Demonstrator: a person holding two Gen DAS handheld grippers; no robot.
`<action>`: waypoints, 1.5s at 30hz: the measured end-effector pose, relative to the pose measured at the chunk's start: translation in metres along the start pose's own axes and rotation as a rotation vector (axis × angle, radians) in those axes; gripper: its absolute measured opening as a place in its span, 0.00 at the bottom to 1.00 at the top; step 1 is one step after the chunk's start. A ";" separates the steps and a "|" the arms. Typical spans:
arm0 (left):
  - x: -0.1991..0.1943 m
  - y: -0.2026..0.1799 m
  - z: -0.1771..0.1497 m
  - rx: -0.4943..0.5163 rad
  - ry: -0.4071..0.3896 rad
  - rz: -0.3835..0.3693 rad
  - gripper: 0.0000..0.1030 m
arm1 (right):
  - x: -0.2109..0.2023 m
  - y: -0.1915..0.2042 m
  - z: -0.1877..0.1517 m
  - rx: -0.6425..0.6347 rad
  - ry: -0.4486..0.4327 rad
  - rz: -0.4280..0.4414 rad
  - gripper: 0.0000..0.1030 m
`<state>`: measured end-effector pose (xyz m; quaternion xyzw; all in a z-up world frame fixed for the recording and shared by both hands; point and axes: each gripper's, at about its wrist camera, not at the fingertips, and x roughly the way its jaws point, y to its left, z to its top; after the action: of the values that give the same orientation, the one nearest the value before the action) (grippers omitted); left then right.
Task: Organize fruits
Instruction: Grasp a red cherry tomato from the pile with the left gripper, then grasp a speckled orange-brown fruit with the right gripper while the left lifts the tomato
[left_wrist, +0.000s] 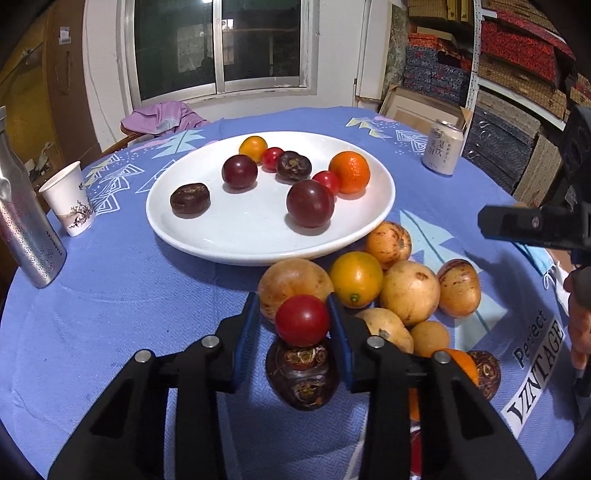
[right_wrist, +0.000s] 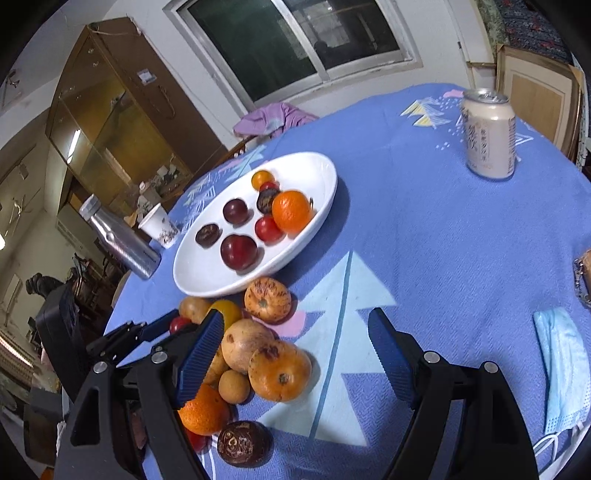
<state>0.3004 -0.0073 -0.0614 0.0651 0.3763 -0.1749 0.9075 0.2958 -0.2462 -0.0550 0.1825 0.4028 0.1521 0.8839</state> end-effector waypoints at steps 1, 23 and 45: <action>0.000 0.002 0.000 -0.007 0.000 -0.006 0.34 | 0.003 -0.001 -0.001 0.003 0.016 0.006 0.78; -0.002 0.025 -0.005 -0.093 0.035 0.015 0.26 | 0.030 0.010 -0.028 -0.037 0.162 0.064 0.49; -0.027 0.049 0.050 -0.193 -0.075 -0.003 0.26 | 0.005 -0.002 0.022 0.061 0.002 0.092 0.42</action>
<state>0.3335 0.0330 -0.0072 -0.0300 0.3571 -0.1416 0.9228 0.3159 -0.2504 -0.0454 0.2278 0.3992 0.1804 0.8696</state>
